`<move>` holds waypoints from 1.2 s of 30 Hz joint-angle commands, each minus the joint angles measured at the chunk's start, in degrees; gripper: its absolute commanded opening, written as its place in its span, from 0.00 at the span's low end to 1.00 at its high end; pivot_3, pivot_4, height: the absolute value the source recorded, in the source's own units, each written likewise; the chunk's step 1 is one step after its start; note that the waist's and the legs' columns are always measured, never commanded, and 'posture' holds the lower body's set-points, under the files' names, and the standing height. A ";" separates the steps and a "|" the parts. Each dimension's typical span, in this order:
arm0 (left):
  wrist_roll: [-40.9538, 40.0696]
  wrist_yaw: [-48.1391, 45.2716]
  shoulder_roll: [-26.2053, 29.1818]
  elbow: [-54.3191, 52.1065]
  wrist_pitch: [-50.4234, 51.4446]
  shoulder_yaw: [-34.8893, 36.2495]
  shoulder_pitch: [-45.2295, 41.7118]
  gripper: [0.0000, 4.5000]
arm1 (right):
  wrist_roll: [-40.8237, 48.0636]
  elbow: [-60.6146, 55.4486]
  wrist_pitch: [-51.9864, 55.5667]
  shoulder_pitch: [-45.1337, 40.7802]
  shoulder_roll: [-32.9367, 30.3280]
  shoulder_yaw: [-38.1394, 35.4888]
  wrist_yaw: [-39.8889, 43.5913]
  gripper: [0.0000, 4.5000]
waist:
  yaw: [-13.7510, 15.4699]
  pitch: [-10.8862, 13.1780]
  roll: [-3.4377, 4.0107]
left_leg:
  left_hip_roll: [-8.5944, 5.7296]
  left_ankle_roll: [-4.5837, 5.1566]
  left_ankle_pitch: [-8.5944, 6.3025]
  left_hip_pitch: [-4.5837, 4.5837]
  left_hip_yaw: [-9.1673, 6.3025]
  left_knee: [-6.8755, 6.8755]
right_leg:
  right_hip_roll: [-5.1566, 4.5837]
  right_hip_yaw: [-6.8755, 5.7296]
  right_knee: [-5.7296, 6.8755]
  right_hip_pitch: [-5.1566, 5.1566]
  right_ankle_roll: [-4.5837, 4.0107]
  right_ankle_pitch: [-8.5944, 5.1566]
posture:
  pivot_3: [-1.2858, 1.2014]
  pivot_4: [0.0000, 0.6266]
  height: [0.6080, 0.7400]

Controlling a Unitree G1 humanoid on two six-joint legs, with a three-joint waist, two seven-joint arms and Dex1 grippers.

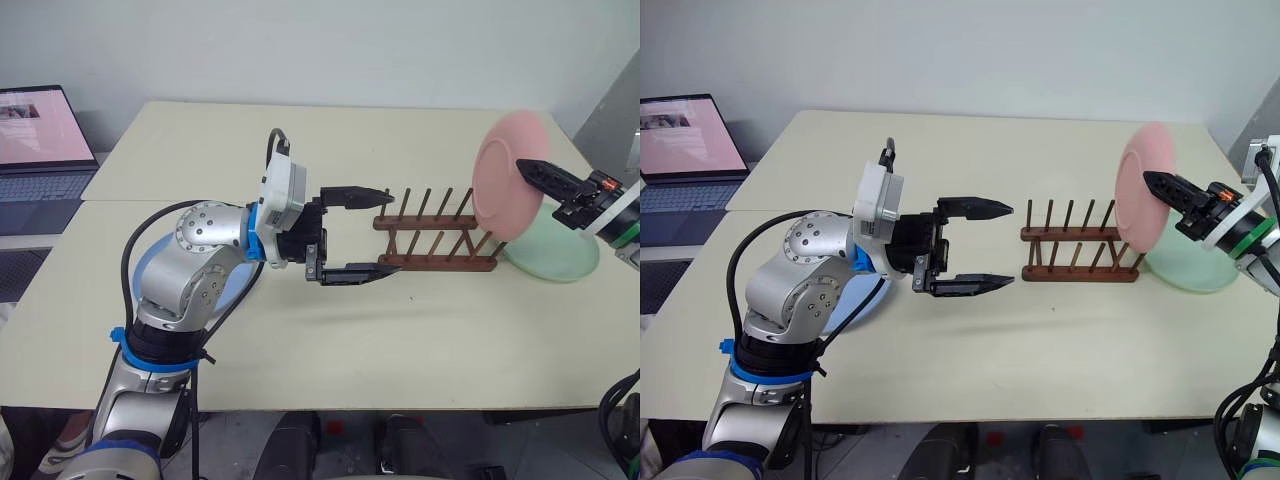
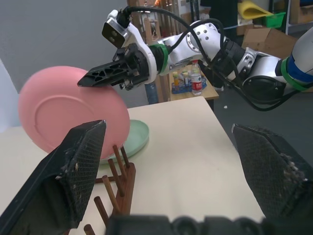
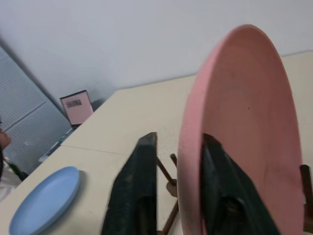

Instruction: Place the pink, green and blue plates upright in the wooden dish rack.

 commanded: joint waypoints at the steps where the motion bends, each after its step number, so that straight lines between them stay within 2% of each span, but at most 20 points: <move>1: -0.03 0.28 0.16 -1.74 -1.12 0.90 -1.14 1.00 | -2.79 -1.93 -2.02 1.25 -3.47 -1.44 1.03 0.56 | 0.01 0.00 0.00 | 0.00 0.00 0.00 0.00 0.00 0.00 | 0.00 0.00 0.00 0.00 0.00 0.00 | 0.52 0.24 1.00; 6: -0.05 0.38 0.22 -1.62 -1.05 1.04 -1.14 1.00 | -6.88 -3.83 -5.69 3.79 -6.78 -2.64 3.17 0.95 | 0.09 0.00 0.00 | 0.00 0.01 -0.01 -0.01 0.02 -0.02 | 0.00 0.01 -0.05 0.00 0.01 0.00 | 0.52 0.24 1.00; 7: -0.15 0.35 0.30 -1.72 -0.98 1.08 -1.08 1.00 | -7.30 -4.19 -6.28 3.94 -7.31 -3.19 3.61 0.99 | 0.01 0.00 0.00 | 0.00 0.01 -0.01 -0.01 0.03 -0.02 | 0.00 0.02 -0.05 -0.01 0.01 0.00 | 0.52 0.24 1.00; 11: -0.58 0.53 1.22 -2.07 0.92 1.09 -1.48 1.00 | -8.11 -6.13 -7.43 6.54 -11.81 -5.83 8.86 0.99 | -0.06 0.00 0.02 | 0.01 0.01 -0.01 0.00 0.03 -0.02 | 0.01 0.00 -0.02 -0.02 0.02 -0.01 | 0.52 0.24 1.00; 14: -2.55 1.44 2.22 -3.82 5.03 1.10 -2.52 1.00 | -12.70 -8.68 -9.66 13.91 -17.95 -5.93 16.12 0.99 | 0.04 0.00 0.01 | 0.01 0.01 -0.01 0.00 0.00 -0.06 | 0.02 -0.02 -0.06 -0.01 0.07 -0.04 | 0.52 0.24 1.00; 18: -0.79 1.98 3.27 -4.81 7.25 -1.07 -4.57 1.00 | -21.86 -10.80 -17.10 25.46 -22.80 -5.31 24.07 0.99 | 0.17 0.00 0.01 | 0.01 0.03 -0.03 -0.01 0.03 -0.04 | 0.01 -0.01 -0.15 0.04 0.28 -0.16 | 0.52 0.24 1.00; 22: 0.91 4.87 0.74 -5.41 8.00 -3.56 -7.91 1.00 | -34.77 -9.83 -28.05 32.72 -25.56 0.54 25.97 0.99 | 0.17 0.00 0.02 | 0.01 0.03 -0.02 0.03 0.06 0.02 | 0.01 0.02 -0.15 0.07 0.18 -0.24 | 0.52 0.24 1.00; 27: 4.97 6.91 -1.84 -4.56 7.90 -7.68 -11.32 1.00 | -47.95 -3.91 -36.61 30.18 -25.38 13.82 22.33 0.99 | -0.32 -0.01 0.04 | 0.03 0.03 -0.01 0.08 0.14 0.04 | -0.02 0.07 -0.13 0.07 0.18 -0.21 | 0.52 0.24 1.00; 31: 6.88 6.55 -2.92 -4.31 6.92 -9.81 -12.18 1.00 | -53.83 2.31 -38.79 21.94 -21.65 22.70 20.40 0.99 | -0.83 -0.02 0.07 | 0.04 0.02 -0.01 0.06 0.16 -0.01 | 0.00 0.08 -0.10 -0.01 0.17 -0.21 | 0.52 0.24 1.00; 36: 8.37 6.39 -4.26 -3.56 6.00 -10.50 -12.71 1.00 | -59.97 11.74 -40.42 12.81 -17.17 29.74 19.05 0.99 | -0.89 -0.02 0.07 | 0.03 0.02 -0.01 0.06 0.15 -0.01 | 0.01 0.06 -0.10 0.00 0.45 -0.05 | 0.52 0.24 1.00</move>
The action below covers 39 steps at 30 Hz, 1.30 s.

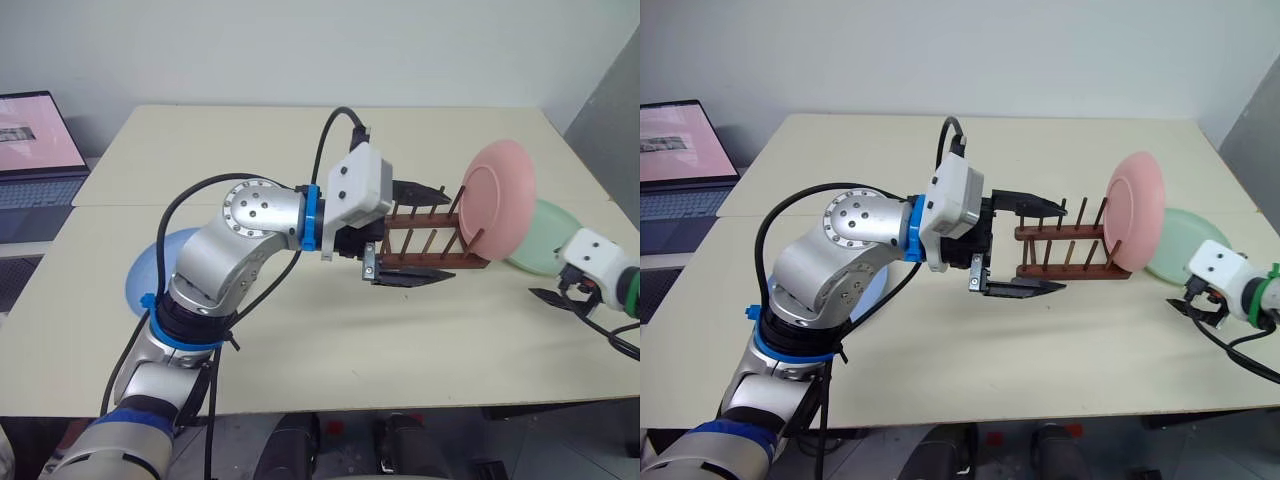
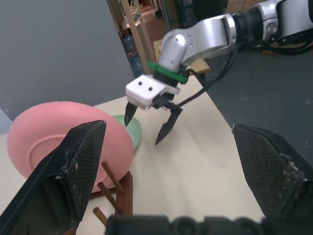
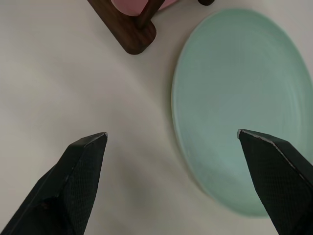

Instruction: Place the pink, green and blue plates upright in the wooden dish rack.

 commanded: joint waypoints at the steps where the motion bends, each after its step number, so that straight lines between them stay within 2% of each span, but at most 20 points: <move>1: 0.93 0.13 -0.90 -0.38 -1.46 0.07 -1.35 1.00 | -4.21 6.15 -1.29 -5.20 1.90 2.58 -1.55 0.99 | -0.03 0.00 -0.01 | 0.00 0.00 0.00 0.00 0.00 0.02 | 0.00 -0.01 0.00 0.01 0.00 0.00 | 0.52 0.24 1.00; 8: 1.42 -0.02 -1.68 -0.23 -1.71 0.11 -1.29 1.00 | -6.86 16.43 -1.81 -13.10 6.93 5.01 -1.26 0.99 | -0.14 0.00 0.01 | -0.02 0.00 0.00 0.00 0.01 0.02 | -0.01 0.00 0.02 0.00 -0.20 0.17 | 0.52 0.24 1.00; 11: 1.54 -0.09 -1.81 -0.39 -1.69 0.02 -1.08 1.00 | -7.64 18.68 -1.32 -14.61 8.24 5.78 -1.00 0.87 | -0.18 0.00 0.01 | -0.02 0.00 0.00 0.00 0.01 0.02 | 0.00 0.00 0.02 0.01 -0.22 0.18 | 0.52 0.24 1.00; 18: 1.36 -1.13 -1.35 -0.33 -1.67 0.12 -0.63 1.00 | -8.60 19.99 -0.65 -15.17 9.44 6.31 0.08 0.29 | -0.23 0.00 0.01 | -0.02 0.01 0.01 0.03 0.04 0.08 | 0.01 -0.01 0.06 0.04 -0.17 0.22 | 0.52 0.24 1.00; 22: 0.25 -2.61 -0.51 -0.50 -1.36 0.64 -0.19 1.00 | -8.22 18.00 -0.05 -13.94 8.86 5.53 0.63 0.00 | -0.23 -0.01 0.01 | -0.02 0.02 0.01 0.05 0.04 0.09 | 0.01 -0.02 0.07 0.04 -0.17 0.23 | 0.52 0.24 1.00; 28: -2.79 -3.56 0.15 -0.24 -0.03 2.97 0.24 1.00 | -7.02 11.24 1.62 -10.29 5.50 1.11 0.12 0.00 | 0.29 -0.01 0.03 | -0.02 0.01 0.01 0.04 -0.03 0.06 | 0.00 -0.01 0.06 0.05 -0.19 0.22 | 0.52 0.24 1.00; 35: -5.14 -3.08 3.07 0.09 1.75 7.11 1.79 1.00 | -6.11 -1.75 5.73 -2.38 -0.11 -11.11 -2.96 0.00 | 0.56 -0.03 0.06 | -0.04 0.02 0.01 0.02 0.01 0.05 | -0.01 -0.01 0.07 0.02 -0.18 0.21 | 0.52 0.24 1.00; 39: -4.68 -3.13 5.97 1.08 1.52 9.36 3.26 1.00 | -5.23 -8.35 7.37 -3.16 -2.60 -18.32 -4.50 0.00 | -0.14 -0.03 0.09 | -0.01 0.01 0.01 0.05 0.06 0.06 | 0.00 -0.01 0.13 -0.01 0.06 0.08 | 0.52 0.24 1.00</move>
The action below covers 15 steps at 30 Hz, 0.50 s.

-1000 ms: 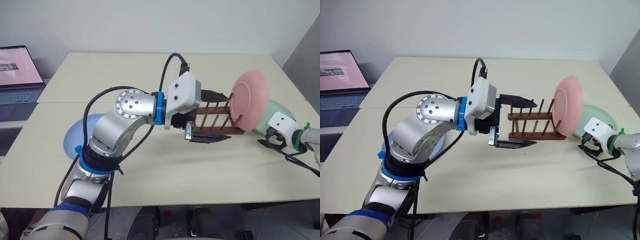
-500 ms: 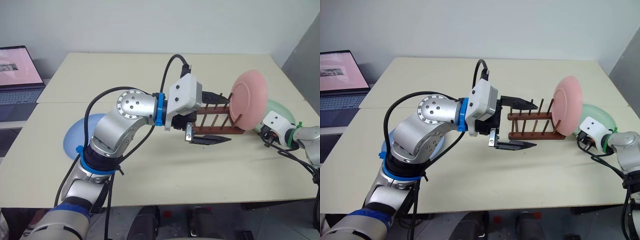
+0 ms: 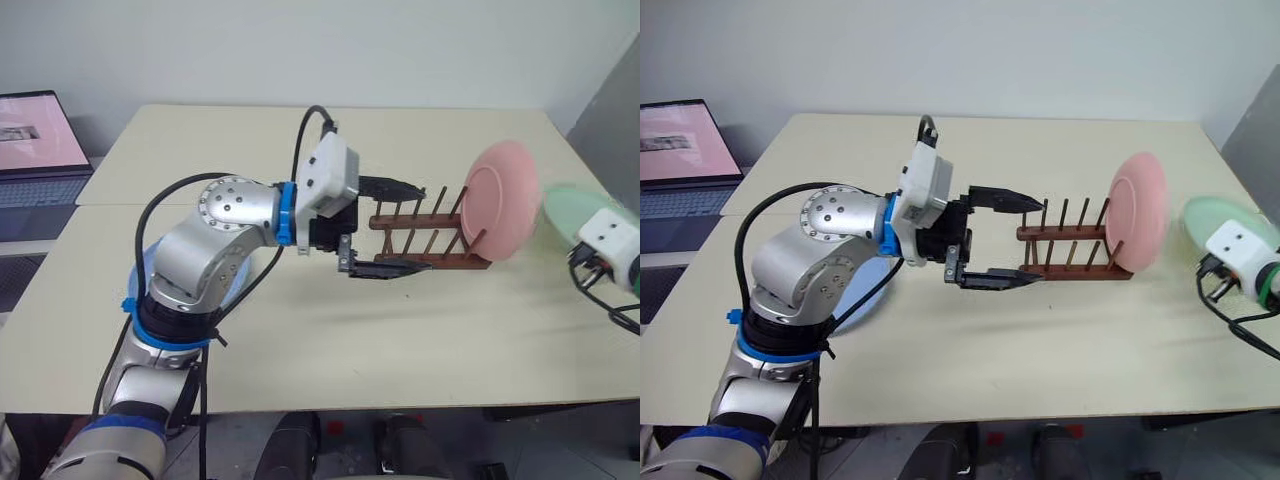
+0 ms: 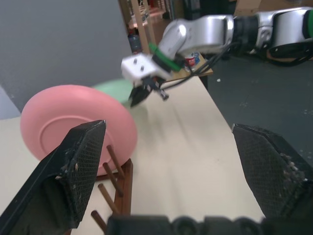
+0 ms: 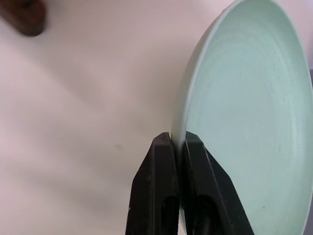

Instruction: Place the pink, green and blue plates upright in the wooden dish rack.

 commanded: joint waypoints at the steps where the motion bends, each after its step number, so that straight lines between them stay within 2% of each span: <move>1: -0.39 -0.06 2.02 0.00 -0.51 3.19 0.58 1.00 | 1.20 -6.81 0.84 -3.30 -3.10 -7.33 -2.00 0.00 | -0.32 0.00 0.00 | 0.00 0.00 0.00 0.00 -0.01 0.00 | 0.00 0.00 0.01 0.00 0.00 0.00 | 0.52 0.24 1.00; 5: -0.44 1.17 3.63 1.19 -0.14 5.41 1.00 1.00 | 6.67 -12.28 3.27 -11.87 -2.10 -9.18 -1.87 0.00 | -0.43 -0.01 0.01 | 0.05 -0.01 0.01 0.04 -0.03 0.00 | 0.01 0.01 0.03 0.01 -0.02 0.00 | 0.52 0.24 1.00; 7: -1.12 1.49 4.26 1.37 0.34 6.75 1.26 1.00 | 11.45 -15.96 5.89 -18.06 0.47 -8.09 -2.00 0.00 | -0.58 0.00 0.01 | 0.06 -0.01 0.01 0.03 -0.04 0.00 | 0.01 0.04 0.02 0.00 -0.03 0.00 | 0.52 0.24 1.00; 9: -1.26 1.18 5.36 1.32 0.25 7.73 1.91 1.00 | 18.80 -21.09 10.44 -25.03 5.45 -6.34 -2.42 0.00 | -0.71 0.01 -0.02 | 0.06 -0.01 0.00 0.02 -0.04 -0.02 | 0.01 0.05 0.01 -0.01 -0.08 0.03 | 0.52 0.24 1.00; 11: -1.19 0.93 6.07 1.40 0.01 8.03 2.28 1.00 | 22.80 -24.00 13.77 -28.54 8.52 -5.40 -2.79 0.00 | -0.50 0.01 -0.02 | 0.11 -0.01 0.00 -0.01 -0.06 -0.04 | 0.04 0.04 0.00 -0.04 -0.31 0.16 | 0.52 0.24 1.00; 15: -1.79 -0.18 8.12 0.64 0.00 8.79 3.76 1.00 | 37.71 -29.51 25.42 -34.26 17.93 -6.95 -6.81 0.00 | 0.14 0.02 -0.04 | 0.09 -0.02 0.00 -0.08 -0.10 -0.06 | 0.00 -0.02 -0.08 -0.04 -0.35 0.15 | 0.52 0.24 1.00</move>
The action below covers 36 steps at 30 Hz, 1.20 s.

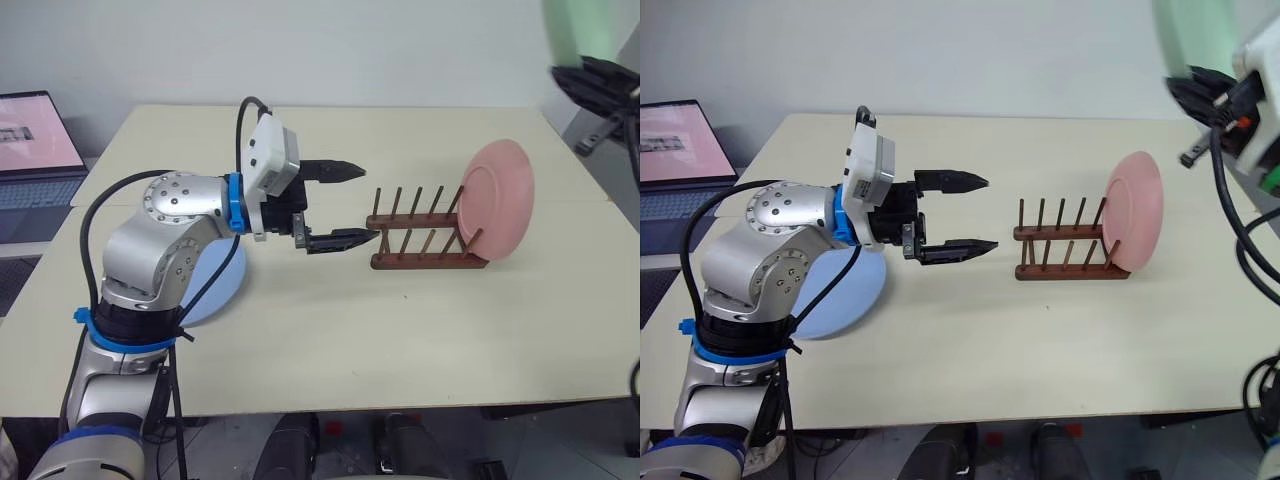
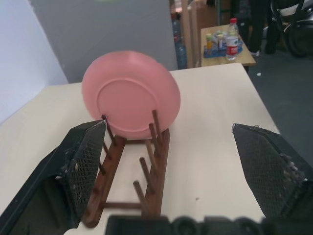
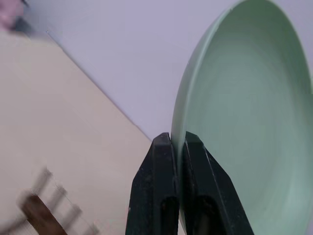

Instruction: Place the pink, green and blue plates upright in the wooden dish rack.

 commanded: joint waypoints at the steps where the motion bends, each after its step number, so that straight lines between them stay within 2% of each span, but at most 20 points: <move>1: -1.63 -1.01 1.80 -1.85 -0.20 2.63 0.70 1.00 | 14.67 -4.72 10.89 -3.95 6.61 -3.79 -5.08 0.00 | 0.16 0.01 -0.02 | -0.01 0.00 0.00 -0.02 0.01 0.01 | -0.02 0.01 -0.04 0.00 -0.01 0.01 | 0.52 0.24 1.00; 7: -3.12 -1.16 2.55 -3.78 0.43 2.85 2.51 1.00 | 30.38 -4.19 21.31 -1.41 15.15 -10.32 -14.75 0.00 | 0.60 0.00 -0.03 | -0.03 0.01 0.00 -0.03 0.00 0.02 | -0.08 0.03 -0.04 0.00 -0.08 0.05 | 0.52 0.24 1.00; 16: -4.76 -0.12 1.11 -4.88 0.77 2.01 2.78 1.00 | 39.48 1.94 23.47 4.89 16.58 -11.64 -19.15 0.00 | 0.13 0.00 -0.03 | -0.02 0.02 0.00 -0.02 0.03 -0.01 | -0.05 0.04 0.02 -0.04 -0.11 0.06 | 0.52 0.24 1.00; 27: -4.94 -0.37 1.23 -5.34 0.60 1.53 3.60 1.00 | 38.56 4.41 21.76 11.17 13.87 -7.98 -18.31 0.00 | -0.24 0.00 -0.03 | -0.02 0.02 0.00 -0.02 0.06 -0.01 | -0.02 0.04 0.02 -0.04 -0.09 0.05 | 0.52 0.24 1.00; 36: -4.78 -0.57 0.99 -4.88 0.28 1.43 3.32 1.00 | 36.63 7.72 20.59 11.08 13.12 -6.21 -20.68 0.00 | -0.27 0.00 -0.03 | -0.01 0.02 0.00 -0.02 0.06 -0.01 | 0.00 0.03 0.00 -0.04 -0.08 0.05 | 0.52 0.24 1.00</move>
